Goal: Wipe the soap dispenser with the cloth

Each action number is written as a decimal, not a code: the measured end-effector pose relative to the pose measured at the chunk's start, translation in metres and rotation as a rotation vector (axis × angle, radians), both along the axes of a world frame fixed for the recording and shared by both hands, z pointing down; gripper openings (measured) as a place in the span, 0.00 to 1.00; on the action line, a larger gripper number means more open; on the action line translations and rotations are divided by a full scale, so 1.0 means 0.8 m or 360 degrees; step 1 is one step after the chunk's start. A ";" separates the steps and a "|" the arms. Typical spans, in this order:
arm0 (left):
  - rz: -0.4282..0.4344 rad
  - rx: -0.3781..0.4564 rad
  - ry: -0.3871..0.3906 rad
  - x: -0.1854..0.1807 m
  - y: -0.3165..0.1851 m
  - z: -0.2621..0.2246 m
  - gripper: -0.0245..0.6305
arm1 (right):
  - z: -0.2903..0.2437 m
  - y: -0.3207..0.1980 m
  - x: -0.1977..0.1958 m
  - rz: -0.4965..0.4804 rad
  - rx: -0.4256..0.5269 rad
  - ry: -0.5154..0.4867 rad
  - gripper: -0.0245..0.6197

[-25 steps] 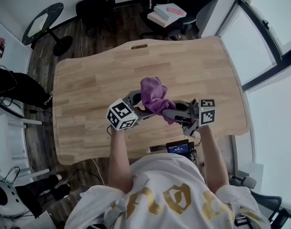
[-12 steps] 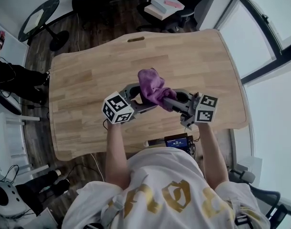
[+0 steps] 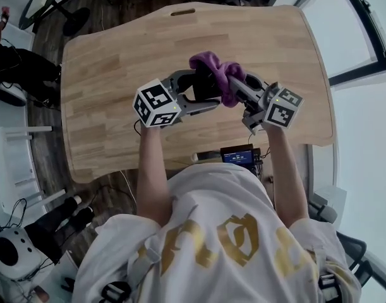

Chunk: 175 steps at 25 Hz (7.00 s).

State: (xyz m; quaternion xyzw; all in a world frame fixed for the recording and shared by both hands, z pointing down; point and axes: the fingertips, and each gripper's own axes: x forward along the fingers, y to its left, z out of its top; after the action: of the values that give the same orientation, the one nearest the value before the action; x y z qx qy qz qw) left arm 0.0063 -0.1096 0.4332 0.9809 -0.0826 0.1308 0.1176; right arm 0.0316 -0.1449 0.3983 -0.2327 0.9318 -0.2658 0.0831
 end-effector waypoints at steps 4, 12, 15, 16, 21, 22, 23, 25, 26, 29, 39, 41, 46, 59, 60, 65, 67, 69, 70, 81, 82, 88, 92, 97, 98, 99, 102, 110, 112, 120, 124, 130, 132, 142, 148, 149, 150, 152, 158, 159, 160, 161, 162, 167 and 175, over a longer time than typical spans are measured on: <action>0.0053 -0.0016 0.0010 0.008 0.007 -0.005 0.57 | 0.002 -0.010 0.008 0.0075 -0.0029 -0.0025 0.15; 0.0123 -0.0048 0.0109 0.015 0.016 -0.017 0.57 | 0.001 -0.023 0.017 0.0142 -0.0093 -0.0196 0.15; 0.0146 -0.0046 0.0148 0.019 0.018 -0.026 0.57 | 0.000 -0.028 0.024 0.0183 -0.0118 -0.0268 0.15; 0.0153 -0.0047 0.0170 0.021 0.019 -0.029 0.57 | -0.001 -0.029 0.026 0.0190 -0.0124 -0.0292 0.15; 0.0166 -0.0052 0.0222 0.020 0.022 -0.037 0.57 | -0.006 -0.027 0.026 0.0154 -0.0121 -0.0347 0.14; 0.0164 -0.0053 0.0223 0.020 0.022 -0.037 0.57 | -0.005 -0.028 0.026 0.0156 -0.0124 -0.0353 0.14; 0.0161 -0.0054 0.0225 0.019 0.021 -0.036 0.57 | -0.003 -0.028 0.026 0.0160 -0.0132 -0.0358 0.14; 0.0152 -0.0059 0.0241 0.017 0.021 -0.036 0.57 | 0.003 -0.026 0.026 0.0164 -0.0160 -0.0360 0.14; 0.0145 -0.0060 0.0255 0.015 0.020 -0.037 0.57 | 0.006 -0.025 0.025 0.0162 -0.0169 -0.0361 0.14; 0.0100 -0.0053 0.0271 0.009 0.013 -0.038 0.57 | 0.008 -0.021 0.022 0.0155 -0.0197 -0.0384 0.14; -0.0096 -0.0083 0.0216 -0.010 -0.007 -0.009 0.57 | -0.002 0.026 -0.007 -0.0007 -0.0210 -0.0418 0.14; -0.0117 -0.0086 0.0215 -0.013 -0.011 -0.007 0.57 | -0.006 0.033 -0.014 -0.0046 -0.0186 -0.0406 0.14; -0.0174 -0.0079 0.0249 -0.024 -0.018 -0.009 0.57 | -0.008 0.050 -0.019 -0.0104 -0.0169 -0.0439 0.14; -0.0214 -0.0103 0.0574 -0.029 -0.023 -0.055 0.57 | 0.017 0.028 -0.004 0.0167 -0.0473 -0.0842 0.14; -0.0199 -0.0105 0.0583 -0.027 -0.020 -0.056 0.57 | 0.020 0.024 -0.002 0.0184 -0.0499 -0.0855 0.14; -0.0154 -0.0103 0.0653 -0.018 -0.017 -0.067 0.57 | 0.023 0.000 0.005 0.0205 -0.0635 -0.1045 0.14; -0.0146 -0.0098 0.0680 -0.017 -0.019 -0.073 0.57 | 0.022 -0.007 0.006 0.0204 -0.0676 -0.1149 0.14; -0.0153 -0.0087 0.0715 -0.017 -0.022 -0.078 0.57 | 0.020 -0.014 0.006 0.0200 -0.0727 -0.1277 0.14; -0.0159 -0.0083 0.0736 -0.017 -0.023 -0.081 0.57 | 0.020 -0.017 0.006 0.0200 -0.0756 -0.1338 0.14; -0.0202 -0.0103 0.0858 -0.021 -0.027 -0.084 0.57 | 0.026 -0.027 0.004 0.0189 -0.0925 -0.1540 0.14; -0.0203 -0.0107 0.0865 -0.022 -0.027 -0.083 0.57 | 0.027 -0.027 0.003 0.0192 -0.0935 -0.1550 0.14; -0.0225 -0.0110 0.0919 -0.024 -0.029 -0.084 0.57 | 0.031 -0.029 0.001 0.0206 -0.1003 -0.1571 0.14; -0.0256 -0.0091 0.0913 -0.024 -0.032 -0.085 0.57 | 0.041 -0.027 -0.010 0.0185 -0.1062 -0.1458 0.14; -0.0300 -0.0092 0.0930 -0.028 -0.037 -0.081 0.57 | 0.041 -0.011 -0.024 0.0119 -0.1065 -0.1375 0.14; -0.0312 -0.0097 0.0933 -0.031 -0.039 -0.080 0.57 | 0.038 -0.008 -0.023 0.0105 -0.1057 -0.1406 0.14; -0.0328 -0.0106 0.0940 -0.033 -0.041 -0.079 0.57 | 0.034 -0.006 -0.022 0.0086 -0.1050 -0.1429 0.14; -0.0386 -0.0137 0.0972 -0.042 -0.048 -0.074 0.57 | 0.030 0.000 -0.027 0.0011 -0.1056 -0.1448 0.13; -0.0388 -0.0211 0.1012 -0.041 -0.047 -0.066 0.57 | 0.032 0.014 -0.029 -0.0103 -0.1159 -0.1605 0.14; -0.0402 -0.0241 0.1046 -0.039 -0.050 -0.065 0.57 | 0.030 0.017 -0.026 -0.0117 -0.1144 -0.1644 0.14; -0.0502 -0.0295 0.1053 -0.045 -0.067 -0.056 0.57 | -0.007 0.035 -0.020 -0.0321 -0.0967 -0.1761 0.14; -0.0556 -0.0277 0.0806 -0.042 -0.068 -0.023 0.57 | -0.006 0.031 -0.016 -0.0256 -0.0861 -0.1564 0.14; -0.0575 -0.0283 0.0409 -0.047 -0.069 0.038 0.57 | 0.029 0.017 -0.004 -0.0051 -0.0682 -0.0913 0.14; -0.0575 -0.0279 0.0223 -0.050 -0.068 0.066 0.57 | 0.044 0.007 0.007 0.0066 -0.0621 -0.0686 0.14; -0.0453 -0.0258 -0.0128 -0.028 -0.056 0.159 0.57 | 0.119 -0.020 0.046 0.0386 -0.0447 0.0134 0.14; -0.0331 -0.0246 -0.0265 -0.018 -0.058 0.198 0.57 | 0.146 -0.028 0.067 0.0500 -0.0357 0.0486 0.14; -0.0327 -0.0242 -0.0269 -0.018 -0.062 0.203 0.57 | 0.149 -0.031 0.070 0.0512 -0.0358 0.0501 0.14; -0.0324 -0.0236 -0.0277 -0.017 -0.065 0.208 0.57 | 0.152 -0.034 0.072 0.0523 -0.0362 0.0511 0.14; -0.0311 -0.0220 -0.0315 -0.016 -0.069 0.219 0.57 | 0.159 -0.037 0.075 0.0542 -0.0375 0.0526 0.14; -0.0270 -0.0060 -0.0438 -0.017 -0.071 0.238 0.57 | 0.175 -0.039 0.075 0.0550 -0.0421 0.0558 0.14; -0.0273 -0.0024 -0.0441 -0.017 -0.072 0.239 0.57 | 0.176 -0.038 0.074 0.0549 -0.0430 0.0549 0.14; -0.0273 -0.0003 -0.0441 -0.018 -0.073 0.241 0.57 | 0.178 -0.037 0.073 0.0549 -0.0439 0.0539 0.14; -0.0268 0.0003 -0.0440 -0.019 -0.073 0.242 0.57 | 0.179 -0.036 0.072 0.0548 -0.0446 0.0533 0.14; -0.0261 0.0005 -0.0442 -0.019 -0.073 0.244 0.57 | 0.180 -0.035 0.071 0.0548 -0.0448 0.0531 0.14; -0.0248 0.0060 -0.0557 -0.018 -0.076 0.261 0.57 | 0.176 -0.037 0.076 0.0619 -0.0430 0.0520 0.14; -0.0334 -0.0037 -0.0756 -0.047 -0.072 0.264 0.60 | 0.157 -0.033 0.080 0.0714 -0.0359 0.0575 0.14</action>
State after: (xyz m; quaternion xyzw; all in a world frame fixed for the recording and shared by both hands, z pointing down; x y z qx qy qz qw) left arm -0.0316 -0.1675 0.6441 0.9073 -0.2079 0.3456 0.1190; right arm 0.0957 -0.1715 0.5236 -0.4839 0.8214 -0.2970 -0.0538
